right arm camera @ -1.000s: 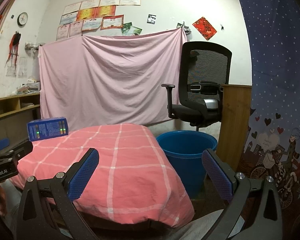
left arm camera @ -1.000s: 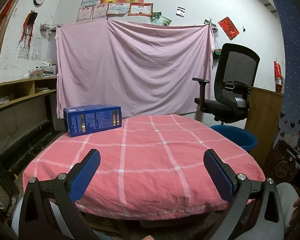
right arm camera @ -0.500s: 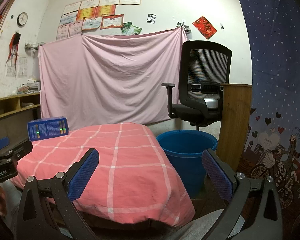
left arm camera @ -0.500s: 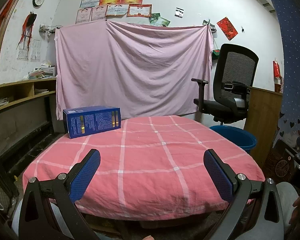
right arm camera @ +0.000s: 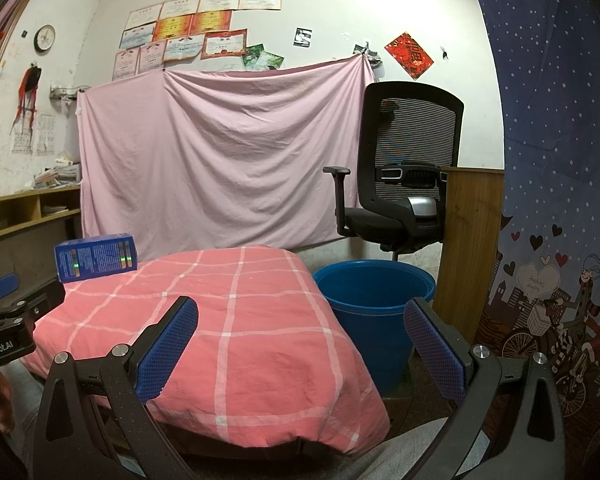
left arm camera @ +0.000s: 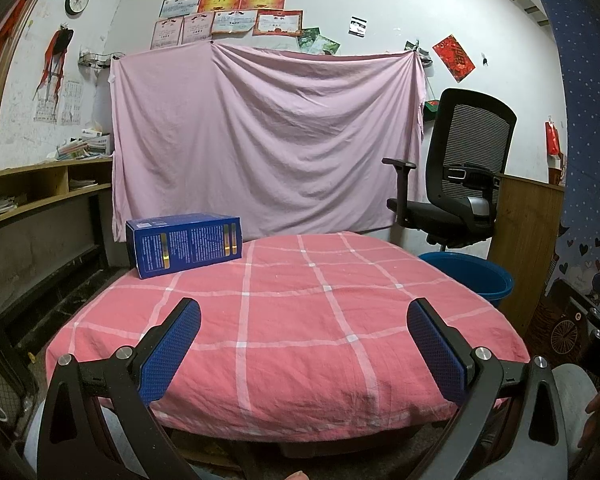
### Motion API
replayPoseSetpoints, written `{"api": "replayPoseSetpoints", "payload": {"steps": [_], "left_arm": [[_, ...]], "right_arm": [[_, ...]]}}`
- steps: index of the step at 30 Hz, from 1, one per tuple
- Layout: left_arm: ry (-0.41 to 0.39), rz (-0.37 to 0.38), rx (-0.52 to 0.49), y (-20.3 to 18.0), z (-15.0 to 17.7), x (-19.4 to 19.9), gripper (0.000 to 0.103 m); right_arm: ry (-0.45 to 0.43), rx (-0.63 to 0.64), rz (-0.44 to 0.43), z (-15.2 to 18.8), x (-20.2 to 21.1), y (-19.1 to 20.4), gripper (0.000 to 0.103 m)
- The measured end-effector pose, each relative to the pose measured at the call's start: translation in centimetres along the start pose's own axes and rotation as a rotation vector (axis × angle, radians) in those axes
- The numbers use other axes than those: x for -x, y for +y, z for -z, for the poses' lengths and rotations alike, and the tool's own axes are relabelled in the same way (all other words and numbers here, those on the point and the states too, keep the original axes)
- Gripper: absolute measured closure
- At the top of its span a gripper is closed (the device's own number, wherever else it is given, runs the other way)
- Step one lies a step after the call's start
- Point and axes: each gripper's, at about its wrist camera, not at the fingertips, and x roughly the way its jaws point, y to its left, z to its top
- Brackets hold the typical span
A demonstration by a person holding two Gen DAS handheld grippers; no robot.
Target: Collect trash
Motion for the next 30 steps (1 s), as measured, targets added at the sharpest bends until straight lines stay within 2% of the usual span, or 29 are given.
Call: {"api": "replayPoseSetpoints", "payload": {"steps": [30], "left_arm": [[-0.002, 0.000, 0.000, -0.14, 0.12, 0.03, 0.002]], "right_arm": [[-0.006, -0.005, -0.002, 0.06, -0.13, 0.08, 0.000]]}}
